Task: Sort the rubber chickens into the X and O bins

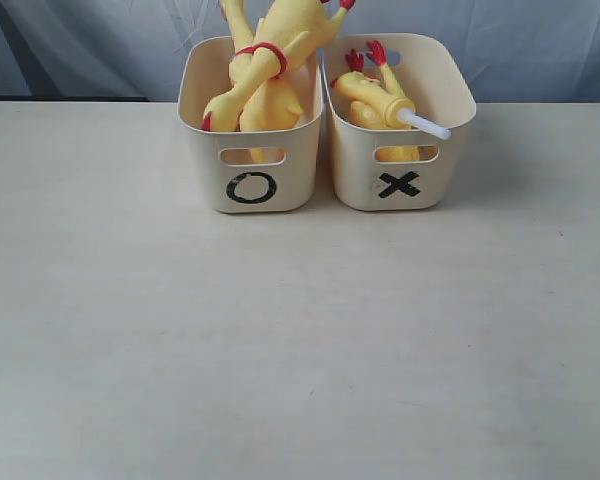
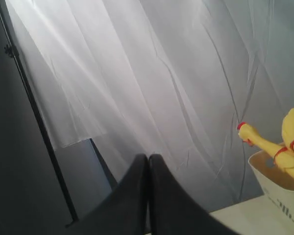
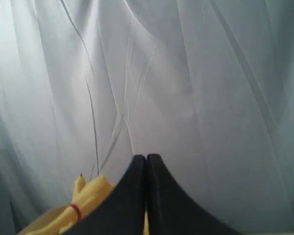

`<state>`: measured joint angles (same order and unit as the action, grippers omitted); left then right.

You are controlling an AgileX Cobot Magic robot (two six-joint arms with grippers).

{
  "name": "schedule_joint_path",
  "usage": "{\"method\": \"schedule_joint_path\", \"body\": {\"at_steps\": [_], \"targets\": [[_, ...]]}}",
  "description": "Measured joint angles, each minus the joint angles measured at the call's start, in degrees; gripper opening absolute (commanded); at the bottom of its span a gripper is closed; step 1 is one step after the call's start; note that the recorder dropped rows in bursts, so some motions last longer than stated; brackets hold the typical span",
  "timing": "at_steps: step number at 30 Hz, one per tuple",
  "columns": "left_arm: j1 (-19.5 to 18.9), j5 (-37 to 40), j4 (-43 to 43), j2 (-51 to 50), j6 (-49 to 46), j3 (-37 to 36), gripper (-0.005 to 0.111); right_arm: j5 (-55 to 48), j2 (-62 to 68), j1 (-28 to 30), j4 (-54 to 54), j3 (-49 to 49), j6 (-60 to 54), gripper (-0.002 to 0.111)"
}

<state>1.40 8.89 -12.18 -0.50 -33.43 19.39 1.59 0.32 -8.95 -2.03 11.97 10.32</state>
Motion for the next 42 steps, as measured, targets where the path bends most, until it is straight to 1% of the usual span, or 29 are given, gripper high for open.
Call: {"method": "schedule_joint_path", "body": {"at_steps": [4, 9, 16, 25, 37, 39, 42], "targets": [[0.0, -4.1, 0.7, 0.2, 0.0, -4.6, 0.000, 0.0, 0.0, 0.0, 0.0, -5.1, 0.0, -0.001], [0.0, -5.1, 1.3, 0.2, 0.0, -10.8, 0.000, -0.3, 0.0, 0.0, 0.0, -11.2, 0.0, -0.001], [0.0, -5.0, 1.5, 0.2, 0.0, -18.8, 0.000, -3.1, 0.0, 0.0, 0.0, -11.6, 0.0, -0.001], [0.0, 0.9, 1.5, 0.2, 0.0, -19.1, 0.000, -5.2, 0.0, 0.0, 0.1, -11.7, 0.0, -0.001], [0.0, 1.6, 1.5, 0.2, 0.0, -19.1, 0.000, -5.5, 0.0, 0.0, 0.1, -11.7, 0.0, -0.001], [-0.1, 1.6, 3.2, 0.2, 0.0, -19.1, 0.000, -5.9, 0.0, 0.0, 0.1, -11.7, 0.0, -0.001], [-0.5, 1.6, 8.0, 0.2, 0.0, -19.1, 0.000, -6.1, 0.0, 0.1, 0.4, -11.7, 0.0, -0.001]]}}
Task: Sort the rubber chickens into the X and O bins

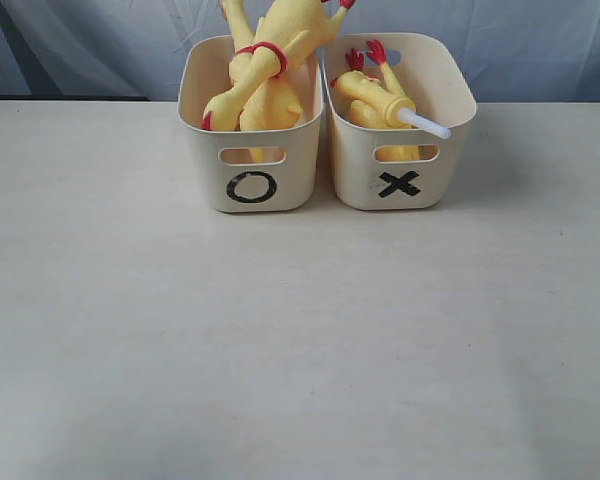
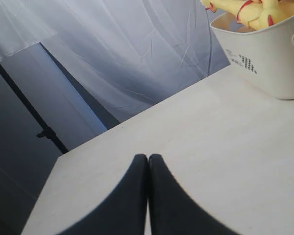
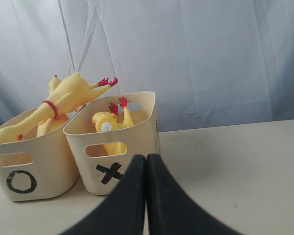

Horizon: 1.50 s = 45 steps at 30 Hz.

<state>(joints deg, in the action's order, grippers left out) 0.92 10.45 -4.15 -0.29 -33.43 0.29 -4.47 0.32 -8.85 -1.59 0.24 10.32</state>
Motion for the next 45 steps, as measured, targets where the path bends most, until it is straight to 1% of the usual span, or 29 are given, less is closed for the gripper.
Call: {"method": "schedule_joint_path", "body": {"at_steps": [13, 31, 39, 41, 45], "targets": [[-0.9, 0.1, -2.0, 0.0, 0.0, 0.0, 0.000, -0.9, 0.0, 4.0, 0.6, 0.0, 0.0, -0.001], [-0.9, 0.1, -2.0, 0.0, 0.0, 0.0, 0.000, -0.9, 0.0, 4.0, 1.6, 0.0, 0.1, -0.001], [-0.9, 0.7, -2.8, 0.0, 0.1, 0.0, 0.000, -6.7, 0.0, 4.0, 1.6, 0.0, 0.1, -0.001], [-0.9, 1.9, -4.1, 0.0, 1.8, 0.0, 0.000, -7.4, 0.0, 4.0, 1.6, 0.0, 0.0, -0.001], [-0.9, 2.6, -6.4, 0.0, 12.3, 0.0, 0.000, -9.8, 0.0, 4.0, 1.6, 0.0, -2.2, -0.001]]}}
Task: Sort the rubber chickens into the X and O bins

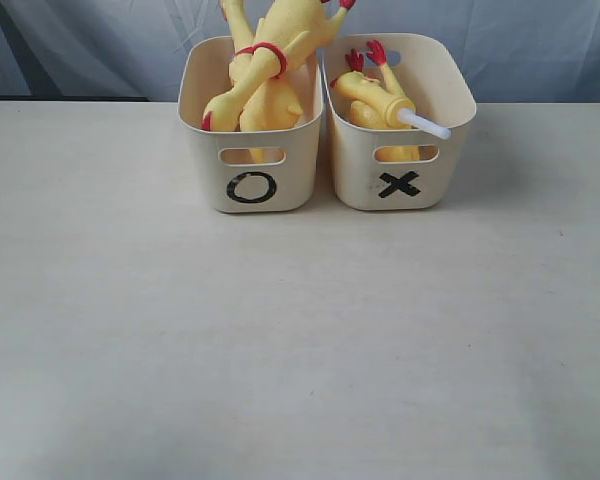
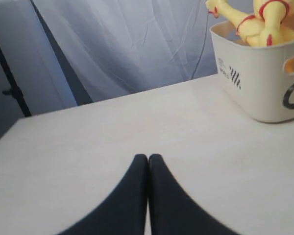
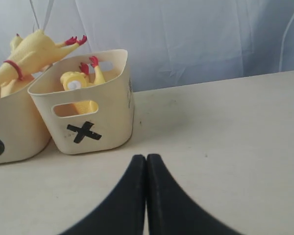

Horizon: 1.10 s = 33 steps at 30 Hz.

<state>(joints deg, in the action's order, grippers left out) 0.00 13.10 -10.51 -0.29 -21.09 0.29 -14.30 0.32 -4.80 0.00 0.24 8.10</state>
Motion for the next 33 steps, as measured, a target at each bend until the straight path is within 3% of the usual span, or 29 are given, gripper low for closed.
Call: {"method": "schedule_joint_path", "body": {"at_steps": [8, 33], "targets": [[0.0, 0.1, -2.7, 0.0, 15.7, 0.0, 0.000, -1.5, 0.0, 0.0, 0.0, 0.0, -5.5, -0.001], [0.0, 0.5, -2.7, 0.0, 16.6, 0.0, 0.000, -3.1, 0.0, 0.0, 0.0, -0.1, -5.7, -0.001]]}}
